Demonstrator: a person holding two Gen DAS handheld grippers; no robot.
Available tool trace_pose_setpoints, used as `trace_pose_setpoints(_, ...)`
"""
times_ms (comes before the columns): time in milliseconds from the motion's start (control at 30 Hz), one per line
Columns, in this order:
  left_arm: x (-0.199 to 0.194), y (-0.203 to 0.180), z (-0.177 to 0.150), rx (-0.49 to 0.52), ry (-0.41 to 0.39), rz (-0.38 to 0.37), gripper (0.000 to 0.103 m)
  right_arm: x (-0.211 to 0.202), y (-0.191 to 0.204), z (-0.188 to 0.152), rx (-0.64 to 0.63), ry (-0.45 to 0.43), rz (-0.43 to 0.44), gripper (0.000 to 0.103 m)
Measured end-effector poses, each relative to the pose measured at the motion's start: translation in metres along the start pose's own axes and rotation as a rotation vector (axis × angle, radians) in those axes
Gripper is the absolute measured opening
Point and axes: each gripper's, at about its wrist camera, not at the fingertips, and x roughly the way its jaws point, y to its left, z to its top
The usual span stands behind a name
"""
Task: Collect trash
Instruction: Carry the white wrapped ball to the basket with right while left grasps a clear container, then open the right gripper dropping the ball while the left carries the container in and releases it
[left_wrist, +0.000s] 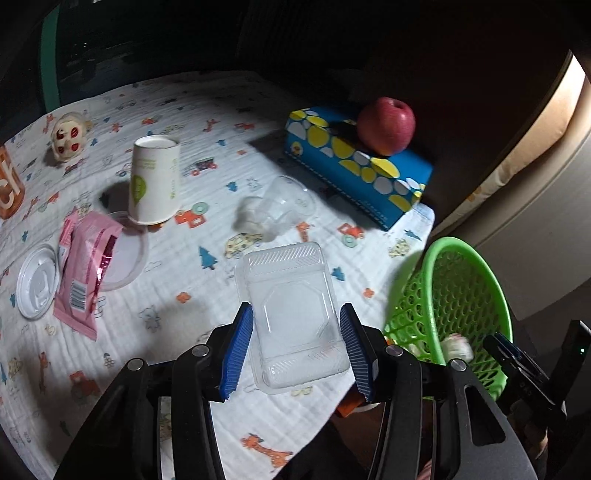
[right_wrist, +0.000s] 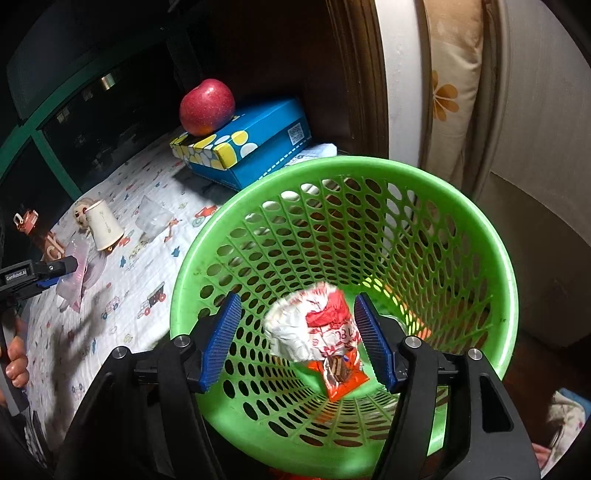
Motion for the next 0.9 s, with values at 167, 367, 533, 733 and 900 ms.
trace_pose_setpoints(167, 0.004, -0.041, 0.003, 0.076, 0.013, -0.067, 0.047, -0.012, -0.013, -0.003, 0.022, -0.021, -0.012, 0.072)
trace_pose_setpoints(367, 0.018, -0.095, 0.001, 0.175, 0.042, -0.137, 0.047, -0.028, -0.031, -0.006, 0.047, -0.044, -0.028, 0.075)
trace_pose_setpoints(533, 0.033, -0.135, -0.004, 0.244, 0.081, -0.172, 0.047, -0.04, -0.044, -0.011, 0.071, -0.06, -0.041, 0.077)
trace_pose_setpoints(733, 0.05, -0.171, -0.015, 0.32, 0.123, -0.193, 0.047, -0.05, -0.057, -0.016, 0.103, -0.07, -0.043, 0.077)
trace_pose_setpoints(900, 0.058, -0.185, -0.023, 0.341, 0.145, -0.208, 0.05, -0.053, -0.063, -0.019, 0.121, -0.072, -0.038, 0.078)
